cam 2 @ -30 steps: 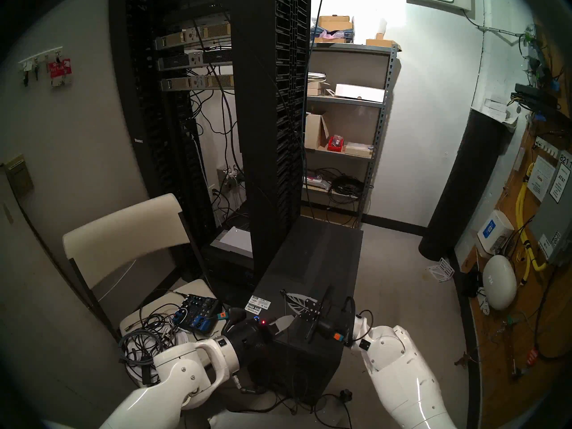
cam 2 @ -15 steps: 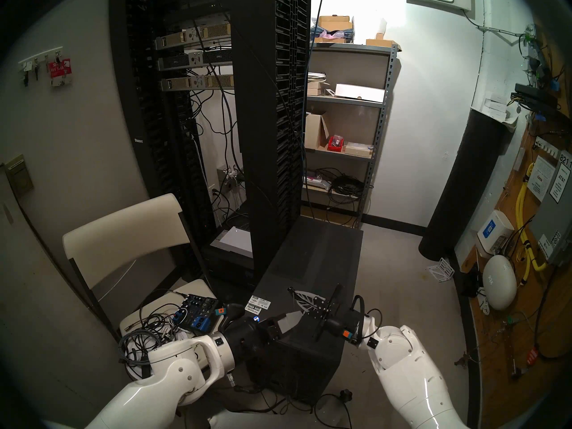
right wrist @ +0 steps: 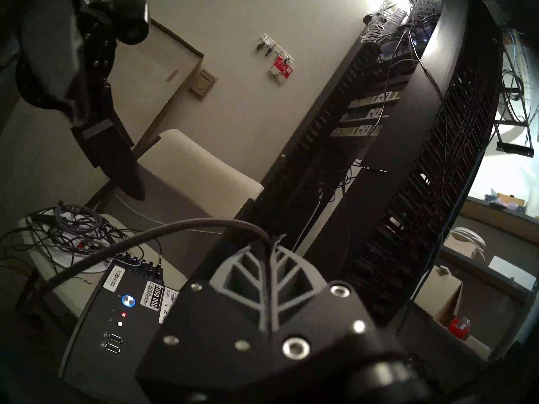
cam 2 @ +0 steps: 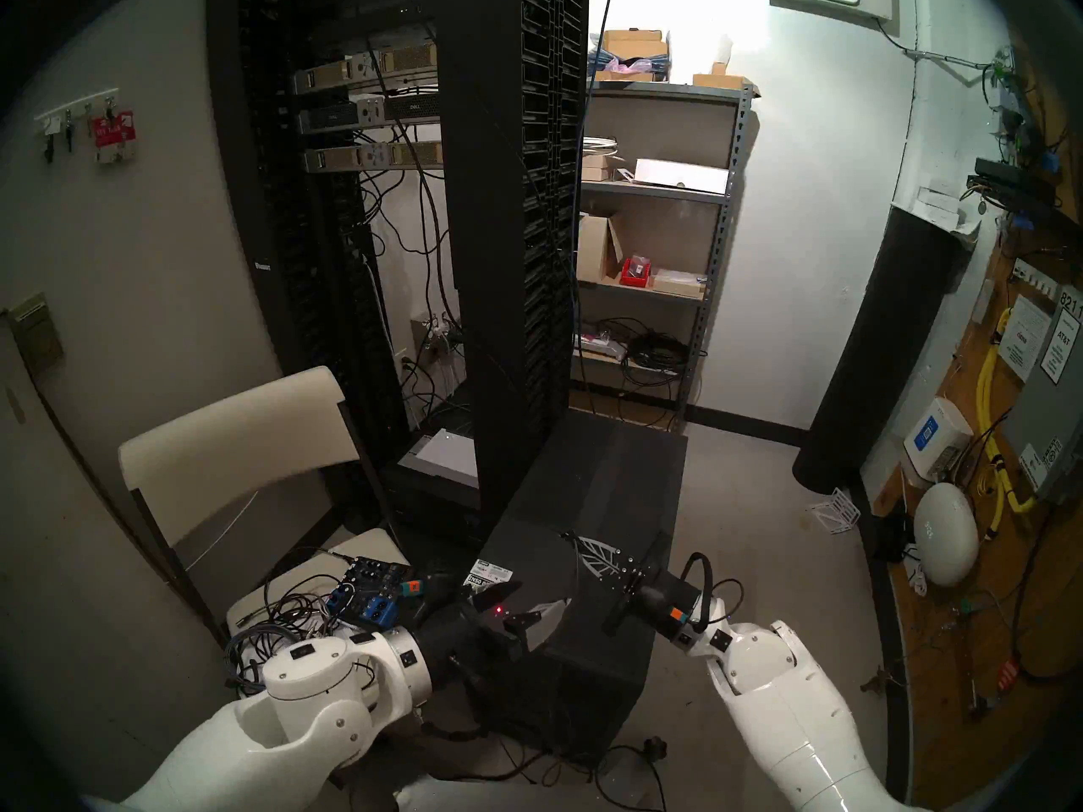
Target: Insert the cable into the workstation's USB slot
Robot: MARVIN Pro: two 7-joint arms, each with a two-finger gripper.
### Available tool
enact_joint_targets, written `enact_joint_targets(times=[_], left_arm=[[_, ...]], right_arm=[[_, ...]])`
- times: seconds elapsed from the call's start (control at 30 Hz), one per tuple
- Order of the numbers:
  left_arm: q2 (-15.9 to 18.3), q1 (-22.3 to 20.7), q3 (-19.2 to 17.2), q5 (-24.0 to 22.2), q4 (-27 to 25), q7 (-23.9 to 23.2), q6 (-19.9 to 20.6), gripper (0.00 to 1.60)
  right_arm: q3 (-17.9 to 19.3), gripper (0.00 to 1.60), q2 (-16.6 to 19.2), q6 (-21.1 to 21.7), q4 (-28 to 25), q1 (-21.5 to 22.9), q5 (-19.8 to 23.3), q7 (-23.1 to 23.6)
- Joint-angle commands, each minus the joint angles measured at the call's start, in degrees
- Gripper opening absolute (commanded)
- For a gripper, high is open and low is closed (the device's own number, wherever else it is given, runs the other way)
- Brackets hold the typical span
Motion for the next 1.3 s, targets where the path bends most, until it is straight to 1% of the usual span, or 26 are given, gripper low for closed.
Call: enact_joint_targets(times=[0.0, 0.03, 0.1, 0.13, 0.37, 0.43, 0.47, 0.5, 0.53, 0.57, 0.6, 0.67, 0.73, 0.77, 0.83, 0.93, 0.97, 1.07, 1.1, 1.13, 1.17, 1.2, 1.27], left_arm=[[1.96, -1.44, 3.31, 11.13, 0.35, 1.79, -5.00, 1.60], [2.52, -1.97, 3.72, 12.82, 0.62, 1.92, -5.11, 1.60], [2.47, -2.29, 4.39, 15.28, 1.33, 2.73, -6.09, 1.60], [2.85, -2.74, 5.03, 17.48, 1.59, 3.05, -6.61, 1.60], [3.88, -5.21, 7.80, 27.98, 4.29, 5.21, -8.85, 1.58], [3.88, -6.16, 8.68, 31.31, 5.16, 6.05, -9.72, 1.56], [3.86, -6.52, 8.90, 32.32, 5.44, 6.29, -9.94, 1.52], [3.76, -6.98, 9.17, 33.55, 5.85, 6.68, -10.26, 1.52], [3.82, -7.52, 9.55, 35.16, 6.32, 7.00, -10.57, 1.47], [3.82, -7.52, 9.55, 35.16, 6.32, 7.00, -10.57, 1.47], [3.54, -8.48, 10.13, 37.81, 7.27, 7.87, -11.22, 1.43], [3.40, -9.74, 10.83, 40.98, 8.15, 8.69, -12.00, 1.46], [2.93, -10.61, 11.20, 42.77, 8.65, 9.31, -12.57, 1.46], [2.71, -11.28, 11.78, 44.72, 9.23, 9.83, -13.17, 1.46], [2.15, -12.15, 12.51, 47.08, 10.02, 10.58, -13.86, 1.38], [0.81, -13.55, 13.74, 50.45, 11.59, 11.78, -15.01, 1.33], [0.35, -13.94, 14.07, 51.26, 12.06, 12.10, -15.28, 1.25], [-1.22, -15.02, 15.14, 53.70, 13.78, 13.34, -16.31, 1.10], [-1.22, -15.02, 15.14, 53.70, 13.78, 13.34, -16.31, 1.10], [-1.64, -15.54, 15.66, 55.02, 14.55, 13.83, -16.73, 1.00], [-2.18, -15.84, 16.01, 55.63, 15.26, 14.23, -17.16, 0.96], [-2.61, -16.09, 16.33, 56.30, 15.89, 14.70, -17.51, 0.76], [-3.54, -16.51, 16.89, 57.64, 17.31, 15.98, -18.41, 0.78]], right_arm=[[-0.37, 0.00, 1.43, 2.52, -2.06, 0.11, 5.02, 2.15], [-0.38, 0.00, 1.54, 2.96, -2.00, 0.18, 5.29, 2.40], [-0.47, 0.00, 2.14, 4.09, -2.31, 0.26, 6.25, 3.31], [-0.52, 0.00, 2.42, 4.70, -2.50, 0.30, 6.94, 3.85], [-0.81, 0.00, 4.36, 8.46, -3.92, 0.74, 9.86, 7.34], [-0.85, 0.00, 4.96, 9.77, -4.47, 0.80, 10.96, 8.59], [-0.93, 0.00, 5.15, 10.25, -4.68, 0.74, 11.38, 9.08], [-0.98, 0.00, 5.37, 10.79, -4.98, 0.63, 11.90, 9.65], [-1.10, 0.00, 5.63, 11.41, -5.28, 0.55, 12.36, 10.35], [-1.10, 0.00, 5.63, 11.41, -5.28, 0.55, 12.36, 10.35], [-1.24, 0.00, 6.07, 12.68, -5.89, 0.30, 13.59, 11.64], [-1.39, 0.00, 6.60, 14.17, -6.50, 0.20, 14.92, 13.15], [-1.63, 0.00, 6.98, 15.40, -6.93, 0.08, 15.94, 14.37], [-1.73, 0.00, 7.30, 16.59, -7.35, -0.05, 17.09, 15.49], [-2.08, 0.00, 7.77, 18.24, -7.86, -0.14, 18.57, 17.18], [-2.40, 0.00, 8.63, 21.21, -8.90, -0.15, 21.29, 19.97], [-2.45, 0.00, 8.84, 22.03, -9.14, -0.16, 22.07, 20.70], [-2.80, 0.00, 9.86, 25.19, -9.87, -0.12, 24.67, 23.64], [-2.80, 0.00, 9.86, 25.19, -9.87, -0.12, 24.67, 23.64], [-2.83, 0.00, 10.22, 26.51, -10.13, -0.10, 25.89, 24.84], [-2.82, 0.00, 10.47, 27.65, -10.32, -0.10, 26.99, 25.78], [-2.94, 0.00, 10.82, 28.54, -10.46, -0.03, 27.63, 26.66], [-2.95, 0.00, 11.34, 30.68, -10.67, 0.09, 29.47, 28.51]])
